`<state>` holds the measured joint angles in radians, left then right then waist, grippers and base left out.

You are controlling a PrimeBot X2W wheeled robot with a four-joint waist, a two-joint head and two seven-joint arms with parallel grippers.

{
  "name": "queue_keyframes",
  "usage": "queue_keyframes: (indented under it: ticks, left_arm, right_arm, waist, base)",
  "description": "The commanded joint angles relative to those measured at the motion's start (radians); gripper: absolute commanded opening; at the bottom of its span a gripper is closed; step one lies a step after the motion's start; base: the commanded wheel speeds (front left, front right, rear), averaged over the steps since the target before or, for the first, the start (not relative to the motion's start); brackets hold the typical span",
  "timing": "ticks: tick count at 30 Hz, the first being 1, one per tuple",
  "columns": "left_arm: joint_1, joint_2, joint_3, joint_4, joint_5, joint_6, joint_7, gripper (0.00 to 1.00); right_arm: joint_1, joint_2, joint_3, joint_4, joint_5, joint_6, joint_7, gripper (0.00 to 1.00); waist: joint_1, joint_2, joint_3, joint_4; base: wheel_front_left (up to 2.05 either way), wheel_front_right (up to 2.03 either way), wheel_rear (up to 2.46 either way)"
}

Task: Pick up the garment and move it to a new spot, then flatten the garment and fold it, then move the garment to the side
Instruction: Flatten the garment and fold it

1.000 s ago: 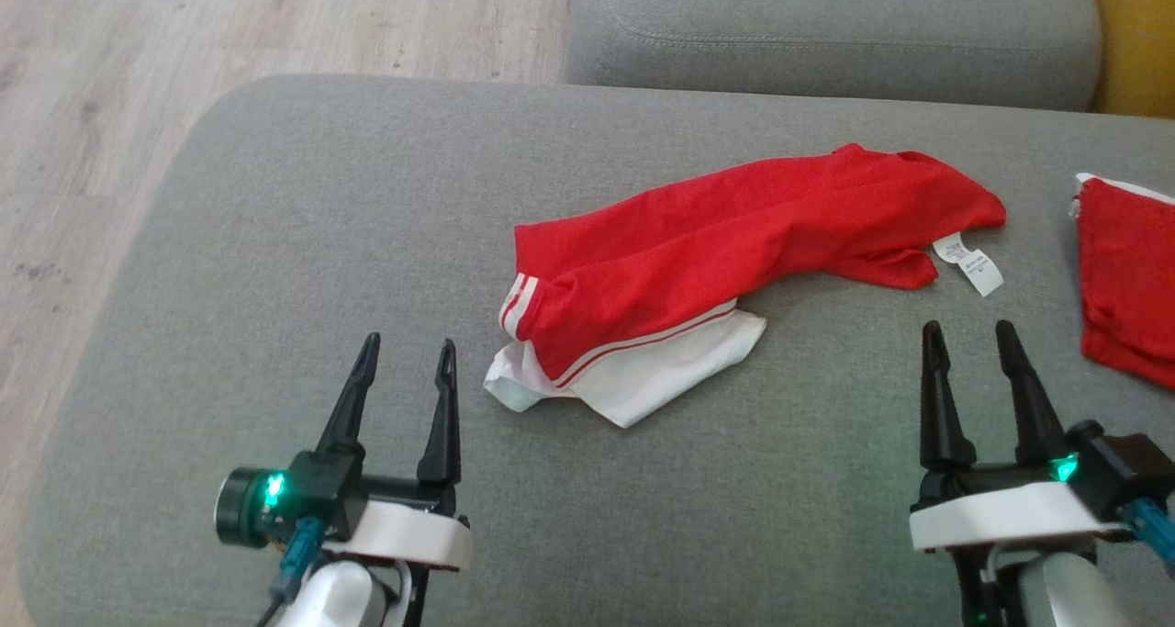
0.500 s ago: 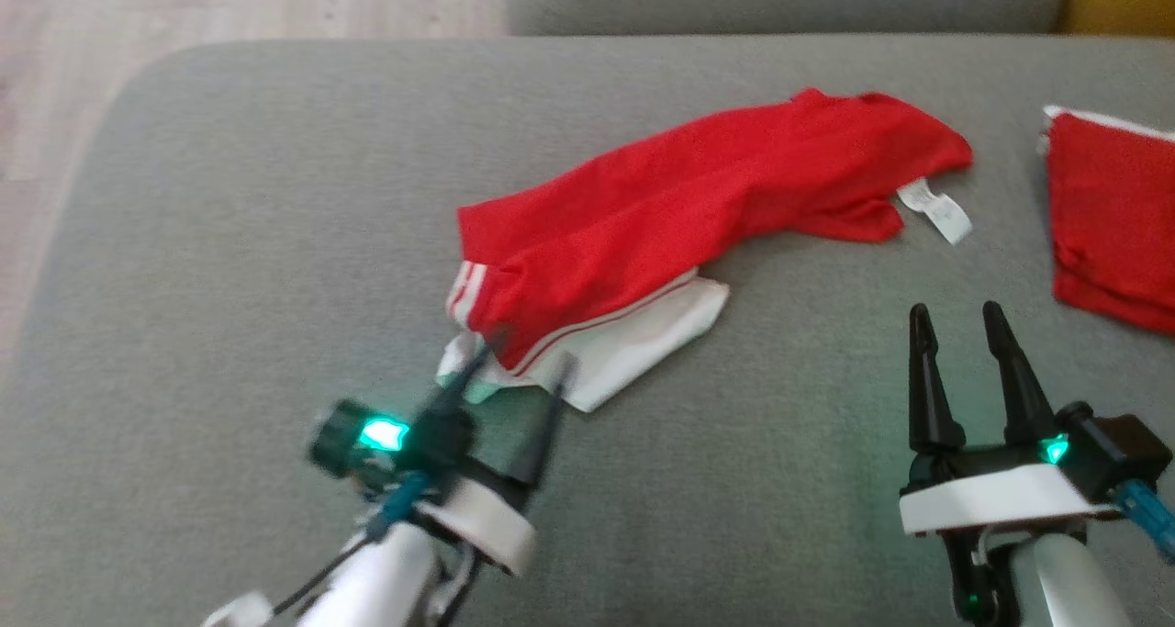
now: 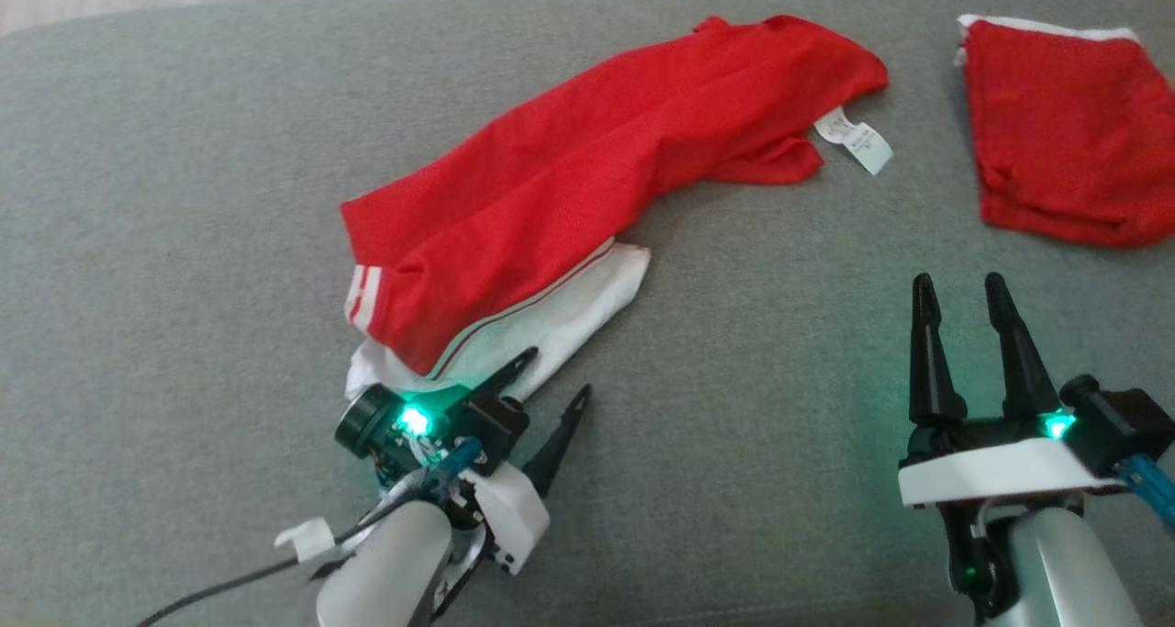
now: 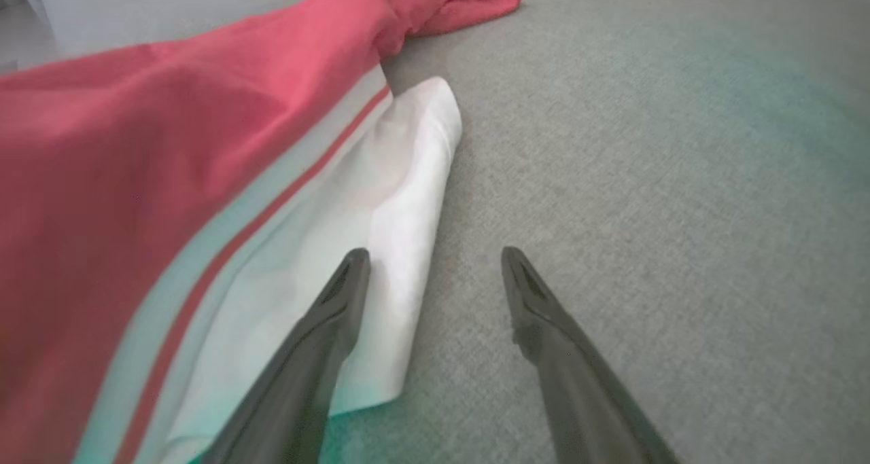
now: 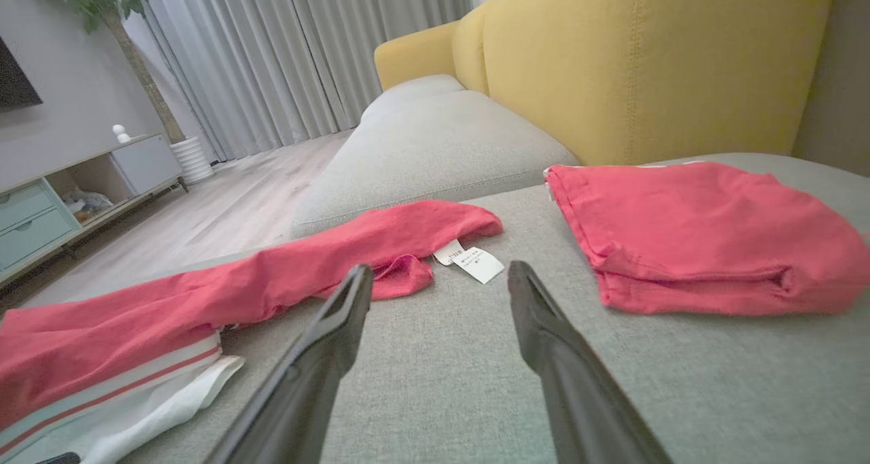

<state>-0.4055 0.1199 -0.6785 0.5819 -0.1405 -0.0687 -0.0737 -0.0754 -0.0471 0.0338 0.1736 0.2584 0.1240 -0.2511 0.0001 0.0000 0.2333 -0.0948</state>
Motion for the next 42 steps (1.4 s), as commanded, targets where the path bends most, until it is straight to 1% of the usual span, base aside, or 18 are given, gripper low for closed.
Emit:
queue_keyframes:
  ticks: [1, 6, 12, 15, 19, 24, 27, 30, 33, 36, 39, 42]
  left_arm:
    - [-0.036, 0.007, 0.024, -0.009, -0.006, -0.002, 0.006, 0.0]
    - [-0.044, 0.009, 0.014, 0.028, -0.015, -0.011, 0.017, 0.0]
    - [-0.05, 0.009, 0.013, 0.03, -0.02, -0.001, -0.014, 0.0]
    - [-0.056, 0.012, 0.019, 0.005, -0.022, 0.011, -0.043, 0.0]
    - [-0.055, 0.019, 0.022, -0.033, -0.024, 0.017, -0.069, 0.0]
    - [-0.073, 0.045, 0.059, -0.142, -0.056, 0.018, -0.075, 0.0]
    - [-0.131, 0.095, 0.098, -0.224, -0.071, 0.007, -0.043, 0.0]
    - [-0.235, 0.172, 0.151, -0.286, -0.081, -0.01, 0.015, 0.0]
    - [-0.365, 0.243, 0.216, -0.296, -0.104, -0.024, 0.076, 0.0]
    - [-0.493, 0.297, 0.269, -0.236, -0.132, -0.034, 0.139, 0.0]
    - [-0.597, 0.331, 0.315, -0.126, -0.159, -0.036, 0.19, 0.0]
    - [-0.683, 0.371, 0.321, -0.016, -0.134, -0.035, 0.202, 0.0]
  right_arm:
    - [-0.029, -0.003, 0.026, -0.025, 0.006, 0.007, -0.011, 1.0]
    - [-0.031, -0.003, 0.03, -0.018, 0.02, 0.007, -0.011, 1.0]
    - [-0.025, -0.003, 0.029, -0.012, 0.024, 0.007, -0.011, 1.0]
    - [-0.02, -0.003, 0.031, -0.012, 0.026, 0.007, -0.011, 1.0]
    - [-0.01, -0.003, 0.032, -0.005, 0.027, 0.007, -0.011, 1.0]
    - [-0.006, -0.003, 0.04, -0.005, 0.03, 0.007, -0.011, 1.0]
    - [-0.01, -0.003, 0.045, -0.007, 0.033, 0.007, -0.011, 1.0]
    - [-0.016, -0.003, 0.058, -0.013, 0.037, 0.007, -0.011, 1.0]
    - [-0.029, -0.003, 0.078, -0.02, 0.043, 0.007, -0.011, 1.0]
    - [-0.045, -0.003, 0.103, -0.025, 0.055, 0.007, -0.011, 1.0]
    - [-0.059, -0.003, 0.133, -0.028, 0.068, 0.007, -0.011, 1.0]
    - [-0.071, -0.003, 0.165, -0.033, 0.078, 0.007, -0.011, 1.0]
  waist:
    - [-0.0001, 0.0, 0.007, -0.012]
    - [-0.0001, 0.0, -0.005, -0.023]
    - [-0.0001, 0.0, -0.044, -0.02]
    - [-0.0001, 0.0, -0.063, -0.016]
    - [-0.0001, 0.0, -0.085, -0.011]
    - [-0.0001, 0.0, -0.101, -0.008]
    - [-0.0001, 0.0, -0.098, -0.012]
    - [-0.0001, 0.0, -0.086, -0.023]
    - [-0.0001, 0.0, -0.058, -0.042]
    - [-0.0001, 0.0, -0.024, -0.071]
    - [-0.0001, 0.0, 0.012, -0.109]
    - [-0.0001, 0.0, 0.05, -0.147]
  base:
    - [0.0, 0.0, 0.0]
    - [0.0, 0.0, 0.0]
    - [0.0, 0.0, 0.0]
    - [0.0, 0.0, 0.0]
    - [0.0, 0.0, 0.0]
    - [0.0, 0.0, 0.0]
    - [0.0, 0.0, 0.0]
    - [0.0, 0.0, 0.0]
    - [0.0, 0.0, 0.0]
    - [0.0, 0.0, 0.0]
    - [0.0, 0.0, 0.0]
    - [0.0, 0.0, 0.0]
